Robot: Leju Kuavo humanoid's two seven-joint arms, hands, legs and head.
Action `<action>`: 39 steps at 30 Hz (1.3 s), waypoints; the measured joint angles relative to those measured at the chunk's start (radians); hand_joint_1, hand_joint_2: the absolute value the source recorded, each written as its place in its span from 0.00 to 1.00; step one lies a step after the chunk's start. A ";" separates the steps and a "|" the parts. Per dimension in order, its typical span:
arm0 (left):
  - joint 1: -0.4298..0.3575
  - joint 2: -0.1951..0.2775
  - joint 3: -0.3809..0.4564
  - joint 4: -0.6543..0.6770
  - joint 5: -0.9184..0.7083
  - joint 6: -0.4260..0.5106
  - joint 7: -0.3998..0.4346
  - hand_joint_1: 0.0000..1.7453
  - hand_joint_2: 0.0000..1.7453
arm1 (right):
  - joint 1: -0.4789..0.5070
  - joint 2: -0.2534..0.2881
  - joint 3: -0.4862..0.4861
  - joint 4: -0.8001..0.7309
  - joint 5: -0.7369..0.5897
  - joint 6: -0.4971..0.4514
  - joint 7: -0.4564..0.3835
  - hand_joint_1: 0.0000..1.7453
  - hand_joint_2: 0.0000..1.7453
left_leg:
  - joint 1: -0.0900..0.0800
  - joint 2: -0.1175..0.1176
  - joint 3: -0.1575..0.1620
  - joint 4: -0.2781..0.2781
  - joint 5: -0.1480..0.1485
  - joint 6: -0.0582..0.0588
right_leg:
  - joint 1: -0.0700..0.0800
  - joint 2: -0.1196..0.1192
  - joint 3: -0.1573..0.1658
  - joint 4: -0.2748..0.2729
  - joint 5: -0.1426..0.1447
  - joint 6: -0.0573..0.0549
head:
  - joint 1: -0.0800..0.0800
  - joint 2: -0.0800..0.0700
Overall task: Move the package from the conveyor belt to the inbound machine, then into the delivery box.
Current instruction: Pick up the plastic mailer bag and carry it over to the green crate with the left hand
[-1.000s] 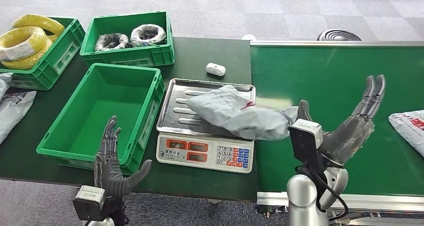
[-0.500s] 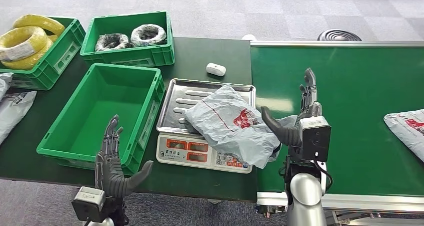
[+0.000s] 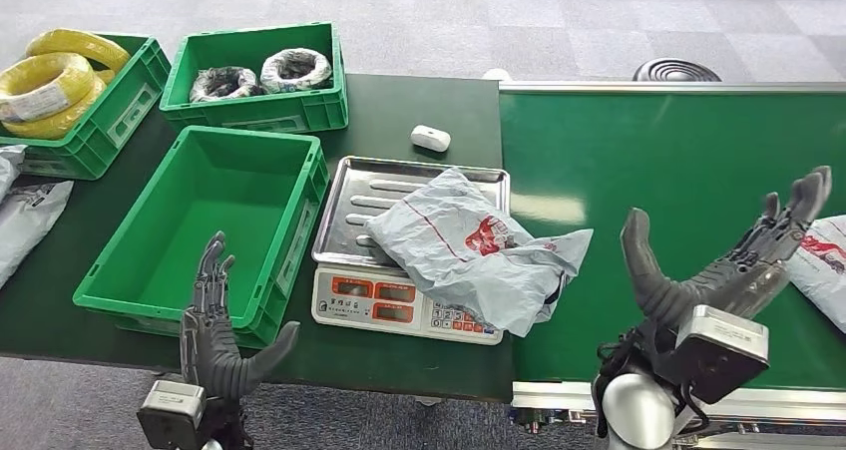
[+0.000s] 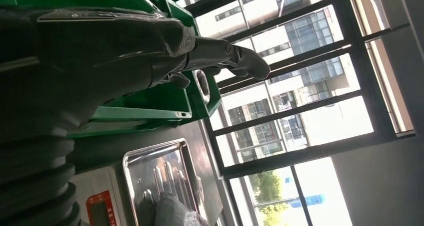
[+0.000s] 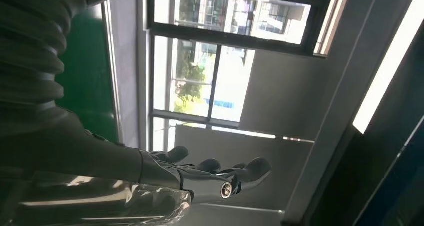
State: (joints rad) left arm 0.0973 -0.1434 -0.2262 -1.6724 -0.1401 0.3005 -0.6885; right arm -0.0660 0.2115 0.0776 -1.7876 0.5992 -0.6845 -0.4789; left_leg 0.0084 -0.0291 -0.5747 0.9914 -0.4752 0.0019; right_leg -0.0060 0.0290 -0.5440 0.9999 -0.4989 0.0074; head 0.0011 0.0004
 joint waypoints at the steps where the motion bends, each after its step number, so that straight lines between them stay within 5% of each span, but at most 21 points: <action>1: 0.000 0.000 0.000 0.000 -0.009 0.002 0.000 0.00 1.00 | 0.010 0.002 -0.005 -0.013 0.011 -0.006 0.000 0.00 1.00 | 0.000 0.000 0.000 0.000 0.000 0.000 | 0.000 0.000 0.000 0.000 0.000 0.000 | 0.000 0.000; 9: -0.035 0.006 -0.027 0.000 -0.264 0.071 0.053 0.00 1.00 | 0.060 0.010 -0.026 -0.039 0.031 -0.006 0.008 0.00 1.00 | 0.000 0.000 0.000 0.000 0.000 0.000 | 0.000 0.000 0.001 0.000 0.000 0.000 | 0.000 0.000; 18: -0.161 0.023 -0.170 0.057 -0.685 0.015 0.217 0.00 1.00 | 0.085 0.010 -0.013 0.005 0.034 0.005 0.020 0.00 1.00 | 0.000 -0.001 0.000 0.000 0.000 0.000 | 0.000 -0.001 0.000 0.000 0.000 0.000 | 0.000 0.000; 28: -0.400 -0.048 -0.381 0.490 -0.794 0.035 0.270 0.00 1.00 | 0.087 0.009 0.009 0.048 0.011 0.004 0.024 0.00 1.00 | 0.000 -0.002 0.000 0.001 0.000 0.000 | 0.000 -0.002 0.001 0.000 0.000 0.000 | 0.000 0.000; 39: -0.501 -0.150 -0.475 0.890 -0.738 0.092 0.246 0.00 1.00 | 0.089 0.011 0.014 0.052 0.034 0.025 0.057 0.00 1.00 | -0.001 -0.001 0.000 0.001 0.000 0.000 | 0.000 -0.001 0.001 0.000 0.000 0.000 | 0.000 0.000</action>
State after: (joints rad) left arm -0.4033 -0.2934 -0.7014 -0.7826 -0.8779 0.3923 -0.4420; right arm 0.0226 0.2226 0.0915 -1.7353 0.6330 -0.6598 -0.4219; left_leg 0.0078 -0.0301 -0.5747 0.9919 -0.4750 0.0022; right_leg -0.0064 0.0278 -0.5433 0.9997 -0.4986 0.0076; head 0.0012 0.0003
